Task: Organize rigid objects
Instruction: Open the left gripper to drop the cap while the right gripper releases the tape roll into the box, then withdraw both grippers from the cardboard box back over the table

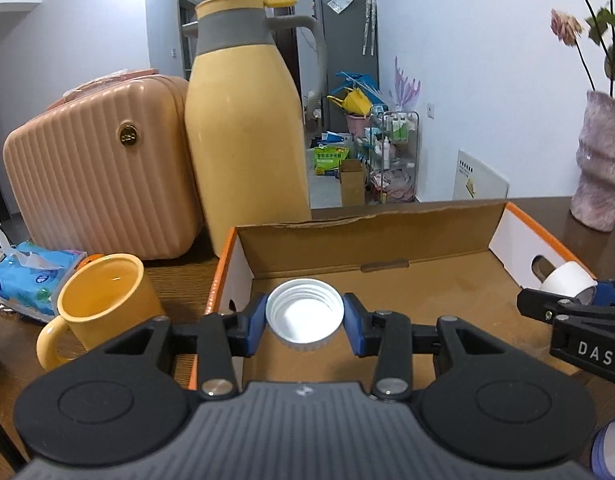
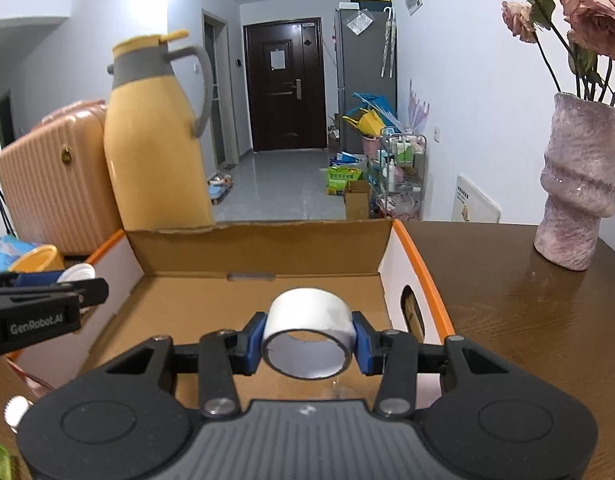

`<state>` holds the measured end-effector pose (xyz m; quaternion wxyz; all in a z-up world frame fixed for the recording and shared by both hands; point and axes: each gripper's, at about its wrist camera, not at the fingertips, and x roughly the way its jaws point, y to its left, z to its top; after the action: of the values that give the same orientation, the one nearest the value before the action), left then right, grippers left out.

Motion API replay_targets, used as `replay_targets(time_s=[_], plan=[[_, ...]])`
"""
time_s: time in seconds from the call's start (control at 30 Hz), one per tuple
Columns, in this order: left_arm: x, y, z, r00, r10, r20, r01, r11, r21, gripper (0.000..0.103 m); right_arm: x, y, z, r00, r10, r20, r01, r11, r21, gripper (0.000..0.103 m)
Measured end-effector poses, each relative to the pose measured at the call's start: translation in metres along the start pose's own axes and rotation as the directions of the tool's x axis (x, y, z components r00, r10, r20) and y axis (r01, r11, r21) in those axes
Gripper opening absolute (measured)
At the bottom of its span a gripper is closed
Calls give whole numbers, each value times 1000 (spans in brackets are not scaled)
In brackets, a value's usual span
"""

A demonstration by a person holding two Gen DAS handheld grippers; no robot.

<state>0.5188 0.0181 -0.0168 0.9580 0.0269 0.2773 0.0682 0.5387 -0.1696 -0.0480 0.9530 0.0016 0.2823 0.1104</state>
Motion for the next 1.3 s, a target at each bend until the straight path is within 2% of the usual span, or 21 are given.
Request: replay_targets(time_s=[0.07,0.1,0.13,0.17,0.2,0.23,0.33,0.77,1.0,1.3], plan=[[2,0,-1,1000,-8,-6,7,1000,-2,42,2,2,-2,1000,-9,-5,9,1000,-8,43],[2,1,-1,1000,-15,-10,15,1000,-12,47,1,2,-2,1000,-14,-7,14,1000,-8,44],[1,4,-1,1000,-24,-10,23,999,-28,67,1,1,-2,1000,-23,-10,23,1000,-7,46],[0,6,0,1000,-24,-4,24,999,-43,80,1,0,-1,999,-35,-15,35,999,-5,66],[-3,8,0,1000,-15,10,16,998,-54,100,2,-1,0,999,-47,-20,47,999,-3,80],[-7,9,1,999,5,32,-3,998,-60,103,2,-1,0,998,-62,-16,62,998,-5,103],[-15,9,3,997,8,72,-4,998,-61,103,-1,0,0,996,-91,-10,91,996,-20,103],[-22,14,7,998,-3,68,8,996,-88,103,-18,5,6,997,-79,17,80,996,-37,103],[-51,26,12,994,11,109,4,990,-139,103,-53,7,11,996,-48,69,51,998,-44,103],[-85,42,-6,992,26,125,-9,991,-131,103,-99,5,0,993,-16,120,24,998,-65,103]])
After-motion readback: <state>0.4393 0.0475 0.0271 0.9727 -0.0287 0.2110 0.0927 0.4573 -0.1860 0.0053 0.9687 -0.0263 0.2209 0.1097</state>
